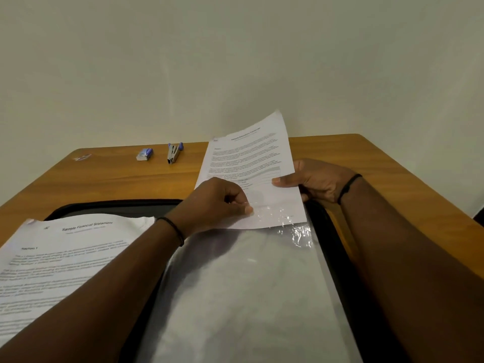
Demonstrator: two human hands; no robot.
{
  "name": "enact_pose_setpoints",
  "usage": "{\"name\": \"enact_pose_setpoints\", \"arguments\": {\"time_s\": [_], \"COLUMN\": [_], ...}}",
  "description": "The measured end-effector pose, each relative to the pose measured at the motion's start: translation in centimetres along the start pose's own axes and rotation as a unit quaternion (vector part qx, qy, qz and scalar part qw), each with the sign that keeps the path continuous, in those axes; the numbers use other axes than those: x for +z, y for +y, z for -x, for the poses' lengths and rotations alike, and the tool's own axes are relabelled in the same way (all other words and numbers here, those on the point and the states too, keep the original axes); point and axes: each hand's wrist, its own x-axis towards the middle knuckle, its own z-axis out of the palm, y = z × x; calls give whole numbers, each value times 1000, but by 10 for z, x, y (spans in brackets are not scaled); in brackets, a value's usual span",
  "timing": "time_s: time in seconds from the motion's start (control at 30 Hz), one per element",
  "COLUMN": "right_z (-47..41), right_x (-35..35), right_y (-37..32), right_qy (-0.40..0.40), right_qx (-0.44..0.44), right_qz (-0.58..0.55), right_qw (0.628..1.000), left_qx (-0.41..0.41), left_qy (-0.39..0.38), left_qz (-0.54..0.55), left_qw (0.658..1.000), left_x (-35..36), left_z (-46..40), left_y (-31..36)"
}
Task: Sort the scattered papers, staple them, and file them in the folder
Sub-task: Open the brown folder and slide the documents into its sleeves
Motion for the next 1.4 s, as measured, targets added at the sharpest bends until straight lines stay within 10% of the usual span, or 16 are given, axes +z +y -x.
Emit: {"name": "enact_pose_setpoints", "arguments": {"time_s": [0.27,0.5,0.73,0.97,1.2,1.4], "right_z": [7,-8,20,3,21,3], "right_x": [-1,20,-7,4,-13,5], "right_y": [-6,-6,-14,-8,-10,-4], "right_qy": [-29,284,21,193,21,205], "right_qx": [54,45,110,69,128,11], "right_qz": [31,-27,5,-34,33,-13], "right_qw": [998,957,994,978,991,979], "left_qx": [-40,-52,-31,-26,-39,-24], "left_qy": [-63,-49,12,-1,21,19], "left_qz": [54,8,9,-7,6,-35], "left_qw": [996,997,999,1000,999,999], "left_x": [4,10,9,18,17,21], "left_z": [-13,-20,-19,-21,-18,-18], "left_y": [20,35,31,31,31,34]}}
